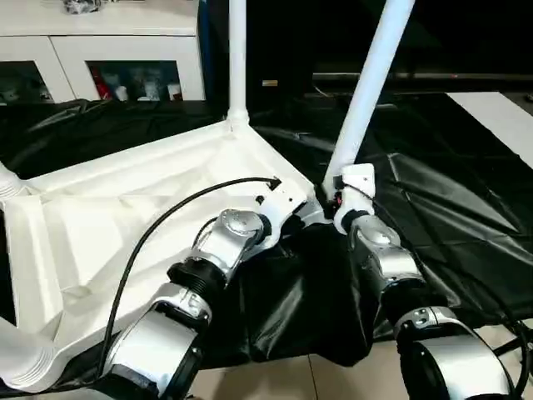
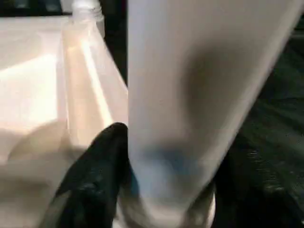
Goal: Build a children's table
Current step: Rotate leg to tighten
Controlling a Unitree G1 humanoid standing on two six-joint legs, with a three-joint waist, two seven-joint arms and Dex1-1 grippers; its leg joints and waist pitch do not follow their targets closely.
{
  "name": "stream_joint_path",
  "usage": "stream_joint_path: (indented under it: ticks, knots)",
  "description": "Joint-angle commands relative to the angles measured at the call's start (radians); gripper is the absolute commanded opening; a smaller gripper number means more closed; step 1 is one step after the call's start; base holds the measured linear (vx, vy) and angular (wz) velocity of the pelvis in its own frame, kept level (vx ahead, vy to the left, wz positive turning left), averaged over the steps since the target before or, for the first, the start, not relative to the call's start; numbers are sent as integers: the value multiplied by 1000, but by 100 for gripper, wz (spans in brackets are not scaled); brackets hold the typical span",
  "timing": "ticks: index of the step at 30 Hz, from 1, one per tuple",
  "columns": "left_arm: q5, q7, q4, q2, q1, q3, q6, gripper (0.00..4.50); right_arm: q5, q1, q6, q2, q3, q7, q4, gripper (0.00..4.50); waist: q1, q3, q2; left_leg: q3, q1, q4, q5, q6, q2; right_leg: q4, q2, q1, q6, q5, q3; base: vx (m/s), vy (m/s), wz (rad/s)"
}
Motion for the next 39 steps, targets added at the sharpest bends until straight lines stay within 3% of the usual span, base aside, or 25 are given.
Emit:
stream_joint_path:
  ticks: [1, 8, 12, 18, 26, 31, 39]
  knots:
    - [-4, -31, 5, 28, 7, 4, -57, 0, 8, -21, -14, -22, 6, 73, -1, 310, 3, -57, -13, -13, 8, -63, -273, 56, 19, -81, -54, 42, -150, -379, 38, 0, 0, 0]
    - [-33, -166, -17, 76, 30, 6, -88, 0, 27, 37, 21, -108, 69, 390, -108, 322, 11, -60, -11, -11, 4, -59, -213, 90, 26, -66, -54, 50, -199, -261, 39, 0, 0, 0]
    - [-80, -352, -90, 130, 72, -12, -111, 0, 51, 130, 47, -213, 134, 629, -251, 322, 21, -58, -9, -11, 5, -58, -191, 106, 29, -57, -54, 55, -224, -204, 42, 0, 0, 0]
    - [-112, -504, -164, 190, 107, -29, -101, 0, 87, 187, 112, -300, 160, 821, -358, 322, 25, -55, -6, -7, 12, -60, -221, 93, 32, -61, -53, 49, -234, -242, 43, 0, 0, 0]
    - [-109, -543, -190, 214, 122, -23, -94, 0, 87, 197, 147, -312, 172, 856, -397, 322, 24, -55, -7, -12, 11, -64, -247, 57, 31, -68, -57, 48, -200, -323, 43, 0, 0, 0]
    - [-111, -557, -210, 215, 131, -24, -82, 0, 80, 185, 129, -296, 175, 862, -381, 322, 24, -57, -9, -11, 10, -62, -218, 65, 31, -62, -56, 48, -210, -277, 43, 0, 0, 0]
    - [-115, -574, -232, 211, 142, -31, -71, 0, 59, 171, 84, -279, 189, 862, -343, 322, 26, -56, -9, -10, 12, -62, -222, 63, 31, -62, -56, 47, -213, -282, 44, 0, 0, 0]
